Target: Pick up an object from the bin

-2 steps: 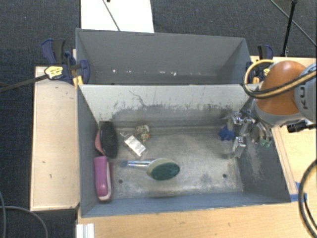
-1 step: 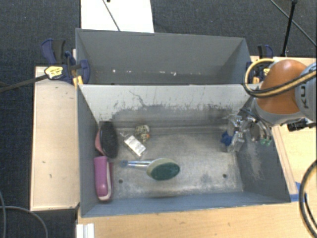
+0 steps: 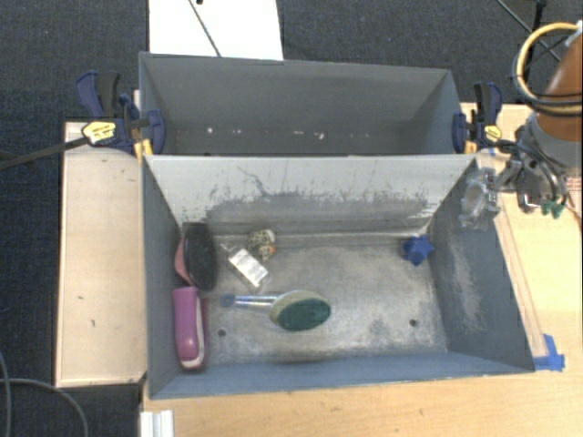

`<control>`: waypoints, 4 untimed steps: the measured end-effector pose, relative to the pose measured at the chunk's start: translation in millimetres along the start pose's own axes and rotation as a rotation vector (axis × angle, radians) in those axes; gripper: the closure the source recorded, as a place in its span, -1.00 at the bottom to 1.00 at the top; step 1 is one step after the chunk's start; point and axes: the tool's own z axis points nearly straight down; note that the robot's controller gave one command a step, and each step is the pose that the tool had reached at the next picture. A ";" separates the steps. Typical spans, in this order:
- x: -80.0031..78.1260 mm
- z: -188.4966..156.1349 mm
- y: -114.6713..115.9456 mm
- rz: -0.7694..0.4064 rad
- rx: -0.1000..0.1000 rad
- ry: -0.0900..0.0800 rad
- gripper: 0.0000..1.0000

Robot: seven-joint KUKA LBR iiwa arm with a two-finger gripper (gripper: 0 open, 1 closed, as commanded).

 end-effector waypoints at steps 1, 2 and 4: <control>1.5 5.4 0.1 -0.001 0.000 0.009 -1.00; -3.6 170.4 0.7 -0.209 -0.003 0.015 -1.00; 9.1 26.6 6.9 -0.244 0.000 0.002 1.00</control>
Offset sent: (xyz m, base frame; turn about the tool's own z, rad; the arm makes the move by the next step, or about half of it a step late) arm 0.0000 0.0000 0.0000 0.0000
